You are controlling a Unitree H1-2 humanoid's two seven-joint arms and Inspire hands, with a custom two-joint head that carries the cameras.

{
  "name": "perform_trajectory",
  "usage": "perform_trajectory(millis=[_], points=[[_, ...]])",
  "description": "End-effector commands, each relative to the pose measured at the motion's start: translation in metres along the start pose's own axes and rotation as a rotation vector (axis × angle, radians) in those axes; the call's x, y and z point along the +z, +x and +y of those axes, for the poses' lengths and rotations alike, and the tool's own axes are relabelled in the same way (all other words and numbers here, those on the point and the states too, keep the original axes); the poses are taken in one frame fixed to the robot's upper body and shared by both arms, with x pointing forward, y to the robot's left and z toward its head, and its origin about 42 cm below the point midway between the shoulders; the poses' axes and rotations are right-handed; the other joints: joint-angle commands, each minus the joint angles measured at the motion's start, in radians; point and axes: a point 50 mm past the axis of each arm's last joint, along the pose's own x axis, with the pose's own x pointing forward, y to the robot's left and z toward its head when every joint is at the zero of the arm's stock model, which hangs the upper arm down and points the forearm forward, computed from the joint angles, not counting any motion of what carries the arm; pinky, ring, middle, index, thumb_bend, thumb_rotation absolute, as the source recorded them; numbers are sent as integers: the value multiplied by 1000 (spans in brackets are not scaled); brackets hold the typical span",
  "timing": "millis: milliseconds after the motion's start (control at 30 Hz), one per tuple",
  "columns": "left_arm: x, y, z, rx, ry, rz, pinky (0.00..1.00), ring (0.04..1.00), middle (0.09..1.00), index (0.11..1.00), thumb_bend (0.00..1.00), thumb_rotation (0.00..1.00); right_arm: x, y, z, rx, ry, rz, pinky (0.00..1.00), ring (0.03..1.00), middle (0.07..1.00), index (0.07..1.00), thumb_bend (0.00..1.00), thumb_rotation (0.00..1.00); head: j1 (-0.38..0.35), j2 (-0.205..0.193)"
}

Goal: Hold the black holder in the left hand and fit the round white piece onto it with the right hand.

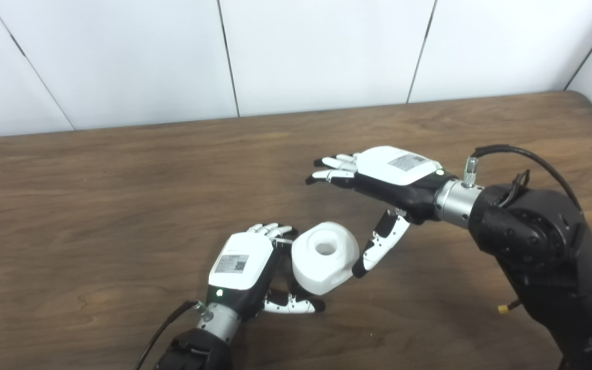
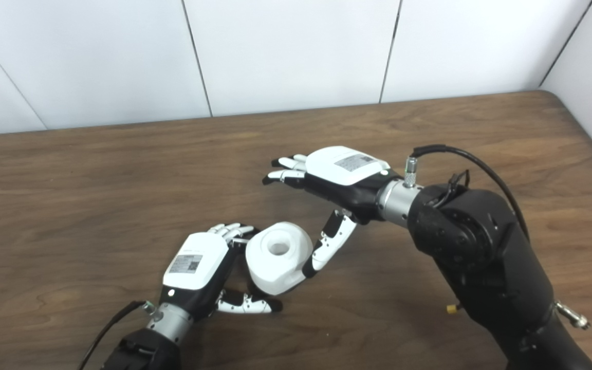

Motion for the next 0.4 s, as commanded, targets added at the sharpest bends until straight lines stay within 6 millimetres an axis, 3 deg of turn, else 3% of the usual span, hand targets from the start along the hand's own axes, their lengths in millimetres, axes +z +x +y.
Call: perform_trajectory(millis=[0, 367], points=[[-9, -11, -21, -148, 29, 51, 880, 884, 859, 888, 1000, 377, 0, -2, -18, -78, -65, -5, 1000, 1000, 1000, 926, 1000, 411, 2, 3], [-8, -11, -19, -229, 64, 83, 920, 949, 940, 995, 1000, 428, -5, 2, -18, -76, -81, 6, 1000, 1000, 1000, 937, 1000, 406, 10, 0]])
